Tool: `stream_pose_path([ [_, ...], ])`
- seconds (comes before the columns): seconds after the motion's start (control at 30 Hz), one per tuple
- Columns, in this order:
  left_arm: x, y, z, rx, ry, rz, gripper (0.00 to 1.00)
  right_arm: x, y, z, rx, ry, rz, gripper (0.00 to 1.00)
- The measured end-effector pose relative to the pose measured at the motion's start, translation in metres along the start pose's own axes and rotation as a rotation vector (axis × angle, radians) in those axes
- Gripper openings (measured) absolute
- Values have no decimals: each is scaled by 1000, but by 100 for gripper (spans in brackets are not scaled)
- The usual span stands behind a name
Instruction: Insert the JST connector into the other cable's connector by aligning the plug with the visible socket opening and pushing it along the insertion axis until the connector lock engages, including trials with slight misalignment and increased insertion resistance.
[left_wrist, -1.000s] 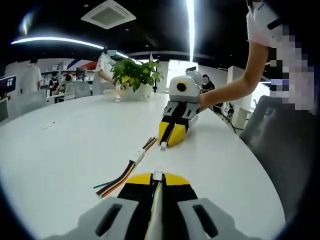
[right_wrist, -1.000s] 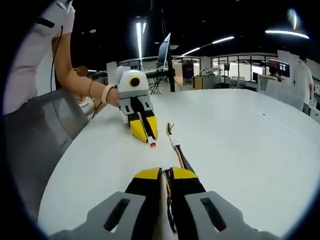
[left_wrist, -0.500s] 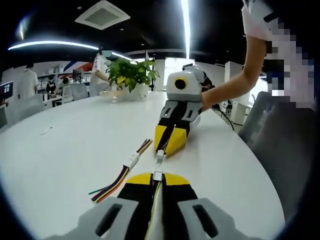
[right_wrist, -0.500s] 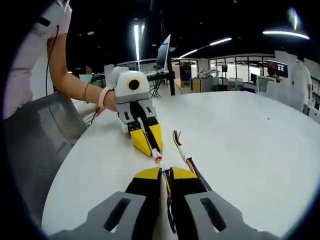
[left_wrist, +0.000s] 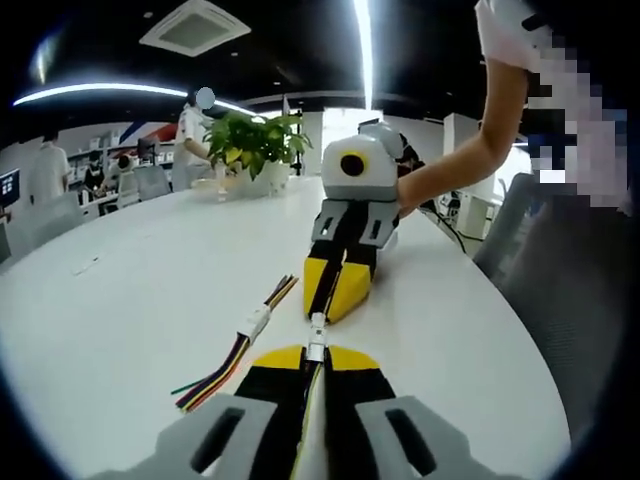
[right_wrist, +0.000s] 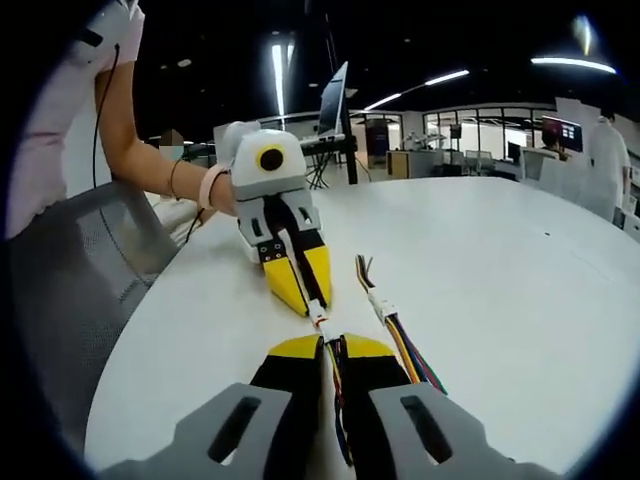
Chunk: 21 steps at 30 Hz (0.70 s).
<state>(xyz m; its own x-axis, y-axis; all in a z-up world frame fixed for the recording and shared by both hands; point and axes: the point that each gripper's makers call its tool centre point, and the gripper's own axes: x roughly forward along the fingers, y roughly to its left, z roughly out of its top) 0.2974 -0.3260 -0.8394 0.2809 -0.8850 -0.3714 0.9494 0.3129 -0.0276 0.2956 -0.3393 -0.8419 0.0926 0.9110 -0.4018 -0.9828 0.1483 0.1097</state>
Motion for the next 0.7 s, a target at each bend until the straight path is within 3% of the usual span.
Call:
stream_pose_path([
  [0.7,6,0,4,35,17,2,0,2,1,1,-45,29,14,3],
])
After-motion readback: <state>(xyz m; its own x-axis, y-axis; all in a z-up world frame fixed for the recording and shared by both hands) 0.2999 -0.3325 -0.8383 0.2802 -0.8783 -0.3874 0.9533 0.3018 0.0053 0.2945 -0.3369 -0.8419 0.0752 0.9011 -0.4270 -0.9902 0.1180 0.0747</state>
